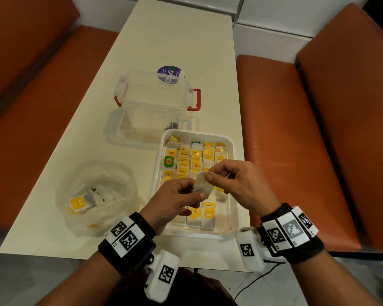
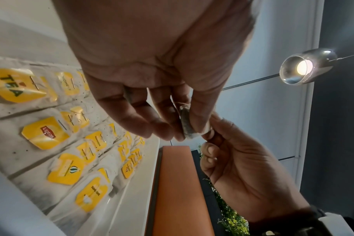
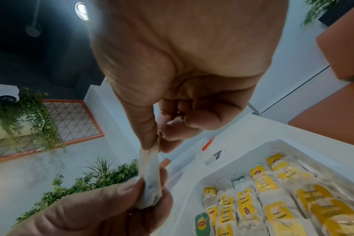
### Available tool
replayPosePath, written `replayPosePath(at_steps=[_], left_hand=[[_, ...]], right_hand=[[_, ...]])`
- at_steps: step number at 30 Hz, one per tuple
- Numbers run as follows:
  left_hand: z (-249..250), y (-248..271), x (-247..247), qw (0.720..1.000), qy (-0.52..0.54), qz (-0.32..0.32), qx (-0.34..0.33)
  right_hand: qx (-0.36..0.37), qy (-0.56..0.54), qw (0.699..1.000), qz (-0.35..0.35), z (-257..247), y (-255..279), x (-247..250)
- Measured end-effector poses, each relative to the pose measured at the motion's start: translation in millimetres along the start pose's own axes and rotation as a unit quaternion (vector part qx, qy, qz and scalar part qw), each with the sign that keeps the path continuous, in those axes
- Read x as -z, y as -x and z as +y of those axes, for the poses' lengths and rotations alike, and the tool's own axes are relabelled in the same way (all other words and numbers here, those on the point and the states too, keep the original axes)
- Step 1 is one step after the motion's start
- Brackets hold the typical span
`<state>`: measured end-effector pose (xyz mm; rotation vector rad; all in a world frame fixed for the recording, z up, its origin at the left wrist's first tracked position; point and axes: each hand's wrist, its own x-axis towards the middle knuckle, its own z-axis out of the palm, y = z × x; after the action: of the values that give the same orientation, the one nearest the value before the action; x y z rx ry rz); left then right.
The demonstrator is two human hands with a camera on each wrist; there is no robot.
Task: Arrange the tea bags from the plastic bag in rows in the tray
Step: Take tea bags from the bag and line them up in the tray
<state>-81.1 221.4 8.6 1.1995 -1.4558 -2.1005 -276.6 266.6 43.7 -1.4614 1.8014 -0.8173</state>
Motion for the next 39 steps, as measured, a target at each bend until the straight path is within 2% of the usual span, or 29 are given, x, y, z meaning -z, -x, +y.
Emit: replayPosePath(at_steps=[6, 11, 18, 27, 39], left_hand=[[-3.7, 0.1, -2.2, 1.000, -0.025, 0.003, -0.002], [-7.4, 1.3, 0.8, 1.000, -0.002, 0.022, 0.015], [-16.1, 8.0, 10.8, 0.999, 0.024, 0.043, 0.017], [-23.0, 15.5, 18.1, 0.997, 0.034, 0.067, 0.021], [-22.1, 20.2, 18.0, 0.996, 0.052, 0.073, 0.023]], right_hand=[[0.004, -0.016, 1.000, -0.012, 2.6, 2.1, 4.1], [-0.005, -0.004, 1.000, -0.010, 7.9, 2.6, 15.4], [-0.023, 0.137, 0.990, -0.012, 45.2, -0.2, 24.3], [-0.078, 0.325, 0.935, -0.120, 76.4, -1.1, 3.9], [-0.042, 0.463, 0.882, -0.072, 77.9, -25.0, -12.1]])
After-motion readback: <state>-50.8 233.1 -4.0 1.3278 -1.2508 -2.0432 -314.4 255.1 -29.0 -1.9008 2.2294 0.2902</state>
